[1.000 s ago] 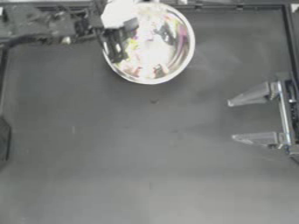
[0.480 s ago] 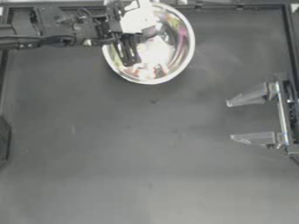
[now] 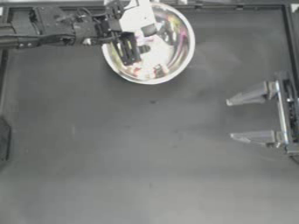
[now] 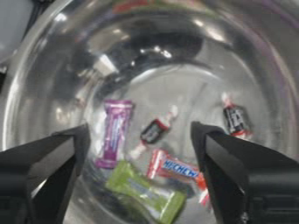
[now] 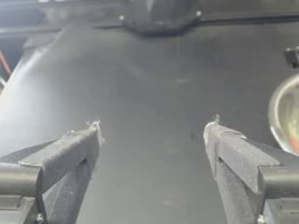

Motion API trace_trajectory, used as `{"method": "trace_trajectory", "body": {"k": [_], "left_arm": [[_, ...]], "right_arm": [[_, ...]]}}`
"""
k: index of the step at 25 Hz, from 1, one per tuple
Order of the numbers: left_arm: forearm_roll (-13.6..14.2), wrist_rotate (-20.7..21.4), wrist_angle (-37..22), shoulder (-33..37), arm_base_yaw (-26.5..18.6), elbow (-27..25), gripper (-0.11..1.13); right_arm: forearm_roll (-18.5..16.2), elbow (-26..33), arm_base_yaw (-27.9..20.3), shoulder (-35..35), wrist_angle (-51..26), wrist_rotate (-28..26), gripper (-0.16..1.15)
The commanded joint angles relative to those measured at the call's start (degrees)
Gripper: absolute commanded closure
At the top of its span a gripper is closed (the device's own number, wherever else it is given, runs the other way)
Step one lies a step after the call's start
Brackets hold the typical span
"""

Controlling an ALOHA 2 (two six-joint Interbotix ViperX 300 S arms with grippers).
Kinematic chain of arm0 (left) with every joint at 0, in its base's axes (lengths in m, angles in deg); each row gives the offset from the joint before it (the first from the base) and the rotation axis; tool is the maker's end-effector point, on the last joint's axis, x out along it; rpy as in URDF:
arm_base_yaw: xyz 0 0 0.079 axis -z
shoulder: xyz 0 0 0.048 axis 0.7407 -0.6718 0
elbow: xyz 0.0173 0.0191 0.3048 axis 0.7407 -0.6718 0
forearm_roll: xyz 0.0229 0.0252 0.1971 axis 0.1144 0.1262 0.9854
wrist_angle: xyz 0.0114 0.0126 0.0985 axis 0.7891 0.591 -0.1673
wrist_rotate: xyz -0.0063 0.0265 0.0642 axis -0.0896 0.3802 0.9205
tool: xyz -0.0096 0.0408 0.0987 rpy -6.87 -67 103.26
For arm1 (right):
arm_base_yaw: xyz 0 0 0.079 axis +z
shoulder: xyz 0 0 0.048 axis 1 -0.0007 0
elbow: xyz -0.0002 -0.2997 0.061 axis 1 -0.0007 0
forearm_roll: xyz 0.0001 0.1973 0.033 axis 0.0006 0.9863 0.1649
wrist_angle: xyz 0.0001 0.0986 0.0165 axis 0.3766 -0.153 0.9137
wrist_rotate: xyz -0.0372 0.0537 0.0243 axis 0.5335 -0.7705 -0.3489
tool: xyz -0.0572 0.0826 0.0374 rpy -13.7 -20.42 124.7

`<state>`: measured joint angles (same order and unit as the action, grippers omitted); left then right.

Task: Put candies in bowl

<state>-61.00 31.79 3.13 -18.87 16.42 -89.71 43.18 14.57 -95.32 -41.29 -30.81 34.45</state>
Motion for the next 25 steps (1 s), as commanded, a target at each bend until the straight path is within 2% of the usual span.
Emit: {"method": "trace_trajectory", "body": {"k": [1, 7, 13, 18, 25], "left_arm": [[-0.53, 0.09, 0.44, 5.71, 0.09, 0.44, 0.01], [-1.76, 0.09, 1.49, 12.92, 2.72, -3.34, 0.02], [-4.92, 0.0, 5.01, 23.29, 6.42, -10.99, 0.04], [-8.88, 0.09, 6.68, 31.64, 9.84, -17.58, 0.04], [-11.43, -0.09, 12.48, 42.36, 15.91, -26.1, 0.06]], "right_arm": [[0.26, 0.7, -0.18, -0.35, 0.35, 0.0, -0.01], [0.18, 0.88, -0.7, -0.35, 0.44, 0.09, -0.01], [-0.09, 1.14, -1.23, -0.26, 0.44, 0.09, -0.01], [-0.18, 1.41, -1.76, -0.18, 0.44, 0.09, -0.01], [-0.35, 2.02, -2.46, 0.09, 0.44, 0.26, -0.01]]}}
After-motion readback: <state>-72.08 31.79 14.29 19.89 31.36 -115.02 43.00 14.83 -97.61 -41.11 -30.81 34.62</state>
